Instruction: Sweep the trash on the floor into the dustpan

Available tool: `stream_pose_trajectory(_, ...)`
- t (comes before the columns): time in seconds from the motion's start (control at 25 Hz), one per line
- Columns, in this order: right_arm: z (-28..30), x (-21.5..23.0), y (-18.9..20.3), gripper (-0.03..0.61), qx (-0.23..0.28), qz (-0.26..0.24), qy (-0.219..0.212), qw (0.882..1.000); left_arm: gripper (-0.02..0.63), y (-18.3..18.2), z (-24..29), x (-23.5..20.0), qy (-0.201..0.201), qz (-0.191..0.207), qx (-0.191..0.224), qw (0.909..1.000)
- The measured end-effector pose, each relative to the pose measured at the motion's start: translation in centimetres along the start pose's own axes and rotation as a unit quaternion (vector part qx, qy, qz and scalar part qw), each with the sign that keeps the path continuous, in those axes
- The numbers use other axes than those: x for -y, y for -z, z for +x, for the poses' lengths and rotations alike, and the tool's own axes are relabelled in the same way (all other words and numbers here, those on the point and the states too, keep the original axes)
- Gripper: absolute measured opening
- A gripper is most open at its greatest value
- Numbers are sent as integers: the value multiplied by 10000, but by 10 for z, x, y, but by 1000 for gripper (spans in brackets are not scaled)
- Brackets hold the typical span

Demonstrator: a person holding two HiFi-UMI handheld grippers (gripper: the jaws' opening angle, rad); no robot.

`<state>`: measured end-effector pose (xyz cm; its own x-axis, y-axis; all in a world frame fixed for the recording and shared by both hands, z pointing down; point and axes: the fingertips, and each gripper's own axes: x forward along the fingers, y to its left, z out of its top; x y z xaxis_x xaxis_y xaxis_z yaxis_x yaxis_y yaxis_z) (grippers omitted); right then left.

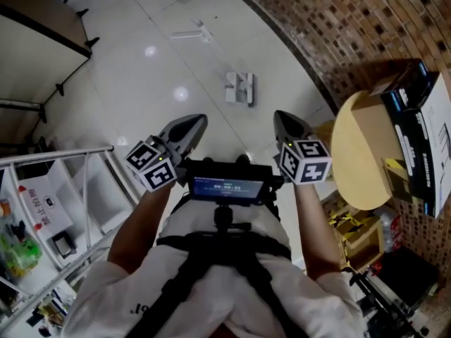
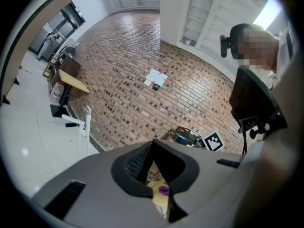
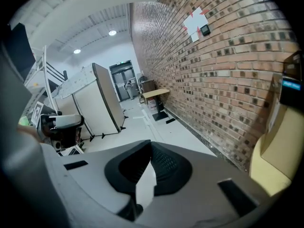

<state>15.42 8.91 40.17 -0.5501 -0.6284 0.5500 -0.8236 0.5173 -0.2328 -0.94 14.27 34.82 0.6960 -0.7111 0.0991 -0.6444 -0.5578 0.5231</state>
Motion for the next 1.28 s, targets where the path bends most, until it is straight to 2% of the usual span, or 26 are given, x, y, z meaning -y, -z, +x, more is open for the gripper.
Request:
stream_pose_trajectory(0.2, -14, -20, 8, 0, 94, 99, 263, 9996, 0, -1, -21, 0, 61, 249, -191, 9995)
stream_pose_trajectory(0.4, -25, -31, 12, 0, 139, 68, 414, 9990, 0, -6, -35, -10, -94, 358, -224, 9991)
stream_pose_trajectory(0.76, -37, -29, -7, 0, 215, -368, 197, 9989, 0, -11, -35, -3, -397, 325, 9, 9987)
stream_pose_trajectory(1.28, -43, -18, -17, 0, 180, -568, -6, 9982, 0, -22, -18, 17, -393, 497, 47, 9980)
